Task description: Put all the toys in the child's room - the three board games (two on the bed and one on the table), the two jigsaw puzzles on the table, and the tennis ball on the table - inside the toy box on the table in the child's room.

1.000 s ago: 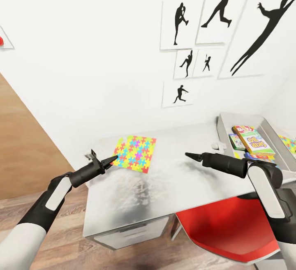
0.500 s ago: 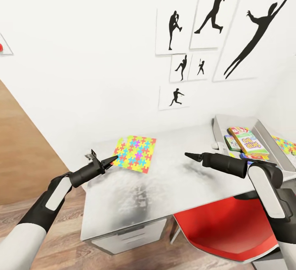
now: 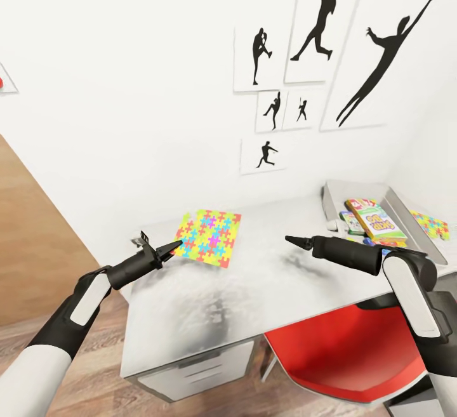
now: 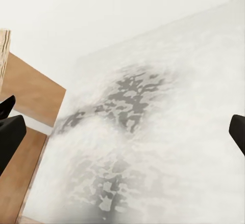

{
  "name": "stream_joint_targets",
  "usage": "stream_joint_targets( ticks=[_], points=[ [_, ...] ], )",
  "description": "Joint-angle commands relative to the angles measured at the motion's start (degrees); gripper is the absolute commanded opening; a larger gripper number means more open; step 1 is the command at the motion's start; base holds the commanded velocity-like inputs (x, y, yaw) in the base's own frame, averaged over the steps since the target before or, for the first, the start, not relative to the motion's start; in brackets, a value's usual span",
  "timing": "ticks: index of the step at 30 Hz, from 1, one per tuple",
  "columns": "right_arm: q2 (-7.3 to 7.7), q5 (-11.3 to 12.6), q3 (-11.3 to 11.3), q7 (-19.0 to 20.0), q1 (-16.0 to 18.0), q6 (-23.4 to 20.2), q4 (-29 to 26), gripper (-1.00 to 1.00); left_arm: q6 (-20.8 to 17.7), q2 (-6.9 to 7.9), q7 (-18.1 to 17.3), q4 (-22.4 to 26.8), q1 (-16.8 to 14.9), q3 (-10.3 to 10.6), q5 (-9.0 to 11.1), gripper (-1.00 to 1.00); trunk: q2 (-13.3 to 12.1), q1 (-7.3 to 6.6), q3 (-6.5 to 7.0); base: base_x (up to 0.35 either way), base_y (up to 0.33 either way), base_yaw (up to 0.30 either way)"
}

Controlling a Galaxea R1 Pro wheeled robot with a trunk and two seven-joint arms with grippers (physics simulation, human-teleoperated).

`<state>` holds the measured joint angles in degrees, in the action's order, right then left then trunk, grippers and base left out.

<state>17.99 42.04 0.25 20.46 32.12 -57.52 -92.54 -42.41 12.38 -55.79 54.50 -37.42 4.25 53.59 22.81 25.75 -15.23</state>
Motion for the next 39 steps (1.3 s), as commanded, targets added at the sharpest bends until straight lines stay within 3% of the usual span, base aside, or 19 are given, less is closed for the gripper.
stream_joint_targets(
  ticks=[1,39],
  points=[
    [0.03,-0.5,0.0,0.5,0.1,-0.1,0.0,1.0,-0.3,0.06,0.1,0.0,0.0,0.1,0.4,-1.0,0.1,0.04,-0.01,0.0,0.0,-0.067],
    [0.02,-0.5,0.0,0.5,0.0,-0.1,0.0,1.0,-0.3,0.07,0.1,0.0,0.0,0.1,0.3,-1.0,0.1,0.04,3.62,0.0,0.0,-0.068]
  ],
)
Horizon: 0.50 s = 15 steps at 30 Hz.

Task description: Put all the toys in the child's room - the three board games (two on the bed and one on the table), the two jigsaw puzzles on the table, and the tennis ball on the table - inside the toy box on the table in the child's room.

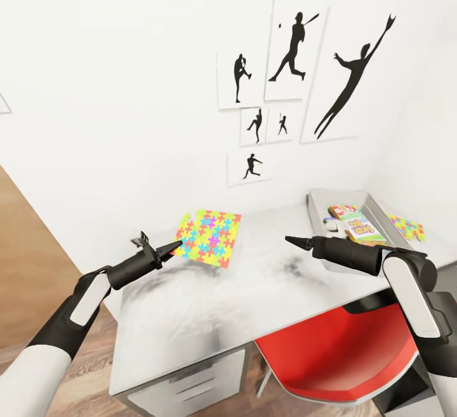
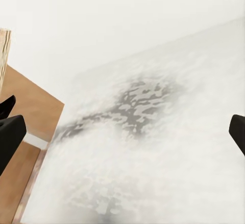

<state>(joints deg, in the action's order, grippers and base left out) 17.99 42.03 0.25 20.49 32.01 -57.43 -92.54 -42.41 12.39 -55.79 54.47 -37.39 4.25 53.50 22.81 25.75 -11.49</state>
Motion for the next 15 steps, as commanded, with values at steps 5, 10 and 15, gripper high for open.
stream_joint_targets(
  ticks=[5,10,15],
  points=[
    [0.03,-0.5,0.0,0.5,0.1,-0.1,0.0,1.0,-0.3,0.05,0.1,0.0,0.0,0.1,0.4,-1.0,0.1,0.04,0.37,0.0,0.0,-0.07],
    [0.03,-0.5,0.0,0.5,0.1,-0.1,0.0,1.0,-0.3,0.06,0.1,0.0,0.0,0.1,0.4,-1.0,0.1,0.04,0.84,0.0,0.0,-0.07],
    [0.03,-0.5,0.0,0.5,0.1,-0.1,0.0,1.0,-0.3,0.08,0.1,0.0,0.0,0.1,0.4,-1.0,0.1,0.04,1.32,0.0,0.0,-0.07]
  ],
)
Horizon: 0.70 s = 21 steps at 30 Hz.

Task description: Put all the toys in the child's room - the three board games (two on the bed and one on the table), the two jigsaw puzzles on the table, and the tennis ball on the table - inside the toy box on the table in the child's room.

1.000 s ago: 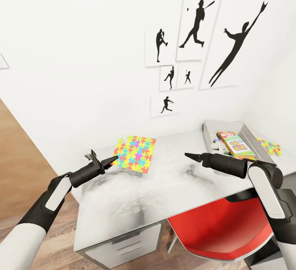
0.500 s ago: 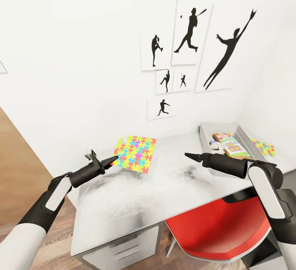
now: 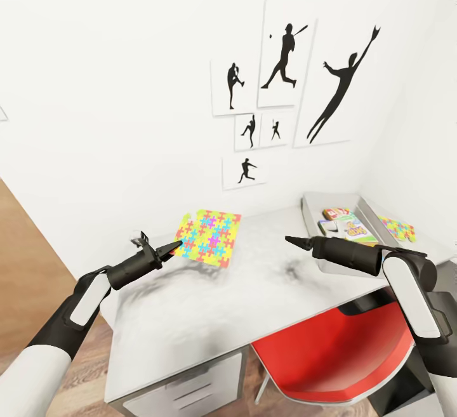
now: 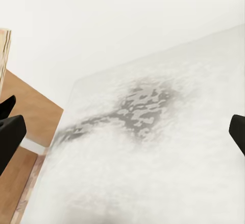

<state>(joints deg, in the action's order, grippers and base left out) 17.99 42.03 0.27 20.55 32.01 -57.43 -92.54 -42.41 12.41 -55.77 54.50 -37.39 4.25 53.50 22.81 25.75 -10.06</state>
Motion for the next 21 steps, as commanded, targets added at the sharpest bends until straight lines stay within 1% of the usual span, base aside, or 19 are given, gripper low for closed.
stream_joint_targets(
  ticks=[1,21],
  points=[
    [0.03,-0.5,0.0,0.5,0.1,-0.1,0.0,1.0,-0.3,0.06,0.1,0.0,0.0,0.1,0.4,-1.0,0.1,0.04,-0.02,0.0,0.0,-0.07],
    [0.01,-0.5,0.1,0.5,0.1,-0.1,0.0,1.0,-0.1,0.11,0.0,-0.1,0.0,0.1,0.4,-1.0,0.1,0.04,1.89,0.0,0.0,-0.07]
  ],
)
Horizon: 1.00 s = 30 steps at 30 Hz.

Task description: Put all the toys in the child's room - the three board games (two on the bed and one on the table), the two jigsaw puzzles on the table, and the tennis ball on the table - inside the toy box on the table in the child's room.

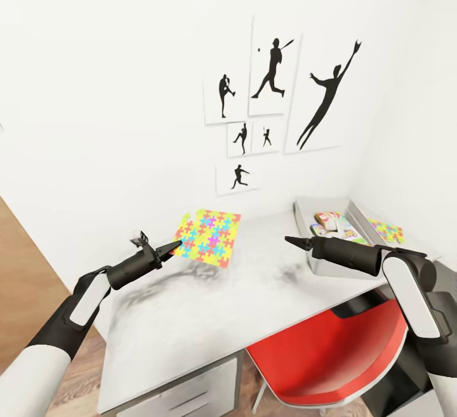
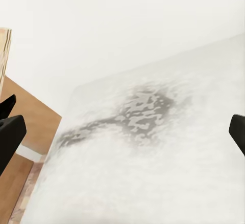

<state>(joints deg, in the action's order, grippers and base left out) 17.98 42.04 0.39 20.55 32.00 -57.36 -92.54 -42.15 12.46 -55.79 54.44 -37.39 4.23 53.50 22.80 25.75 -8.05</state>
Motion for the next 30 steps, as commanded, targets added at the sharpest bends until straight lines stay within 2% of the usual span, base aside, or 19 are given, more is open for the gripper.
stream_joint_targets(
  ticks=[1,16,30],
  points=[
    [0.03,-0.5,0.0,0.5,0.1,-0.1,0.0,1.0,-0.3,0.07,0.1,0.0,-0.1,0.1,0.4,-1.0,0.1,0.04,-0.03,0.0,0.0,-0.07],
    [-0.01,-0.5,0.0,0.7,0.0,0.0,0.0,1.0,-0.3,0.1,0.0,0.0,0.0,0.1,0.4,-1.0,0.1,0.04,1.41,0.0,0.0,-0.07],
    [0.03,-0.5,0.1,2.6,0.0,0.2,0.0,1.0,-0.3,0.11,0.0,0.0,0.0,0.1,0.4,-1.0,0.1,0.04,2.74,0.0,0.0,-0.071]
  ],
)
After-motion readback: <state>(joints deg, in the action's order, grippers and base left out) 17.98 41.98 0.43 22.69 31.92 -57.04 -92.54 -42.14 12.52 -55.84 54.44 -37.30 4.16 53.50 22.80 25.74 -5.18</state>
